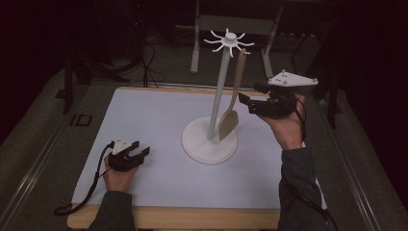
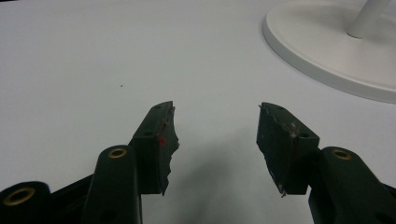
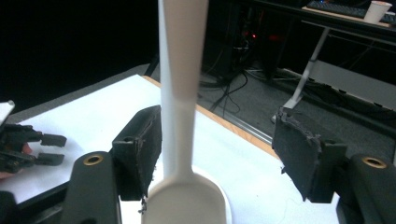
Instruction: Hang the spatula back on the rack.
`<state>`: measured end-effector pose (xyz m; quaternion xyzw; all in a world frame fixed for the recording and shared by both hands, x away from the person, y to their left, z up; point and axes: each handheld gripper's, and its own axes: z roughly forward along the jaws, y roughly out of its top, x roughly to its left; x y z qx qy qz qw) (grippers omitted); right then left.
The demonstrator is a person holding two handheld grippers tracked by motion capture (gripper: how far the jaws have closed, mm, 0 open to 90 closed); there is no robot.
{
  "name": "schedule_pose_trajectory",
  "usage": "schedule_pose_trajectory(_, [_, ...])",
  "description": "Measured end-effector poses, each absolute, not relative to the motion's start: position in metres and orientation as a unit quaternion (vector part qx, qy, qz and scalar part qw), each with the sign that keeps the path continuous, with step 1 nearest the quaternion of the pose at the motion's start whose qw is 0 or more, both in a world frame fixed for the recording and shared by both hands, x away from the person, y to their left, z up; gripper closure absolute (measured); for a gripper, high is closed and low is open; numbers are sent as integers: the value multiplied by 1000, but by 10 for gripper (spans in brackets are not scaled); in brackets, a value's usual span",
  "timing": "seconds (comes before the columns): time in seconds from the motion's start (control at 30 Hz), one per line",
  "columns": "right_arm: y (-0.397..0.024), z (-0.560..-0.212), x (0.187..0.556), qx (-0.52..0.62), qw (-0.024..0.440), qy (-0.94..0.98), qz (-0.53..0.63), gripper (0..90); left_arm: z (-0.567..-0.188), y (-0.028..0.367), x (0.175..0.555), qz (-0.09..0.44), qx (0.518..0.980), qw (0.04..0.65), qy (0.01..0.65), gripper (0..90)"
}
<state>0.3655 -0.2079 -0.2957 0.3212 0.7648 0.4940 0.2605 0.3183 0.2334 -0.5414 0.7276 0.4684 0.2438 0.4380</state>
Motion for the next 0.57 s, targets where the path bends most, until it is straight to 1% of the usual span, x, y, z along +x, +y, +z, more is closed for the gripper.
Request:
schedule_pose_trajectory(0.33, [-226,-324,366,348,247,767,478,321,-541,234,319,243,728,437,469,467])
schedule_pose_trajectory(0.57, [-245,-356,368,375,235,770,459,318,-541,234,319,243,728,437,469,466])
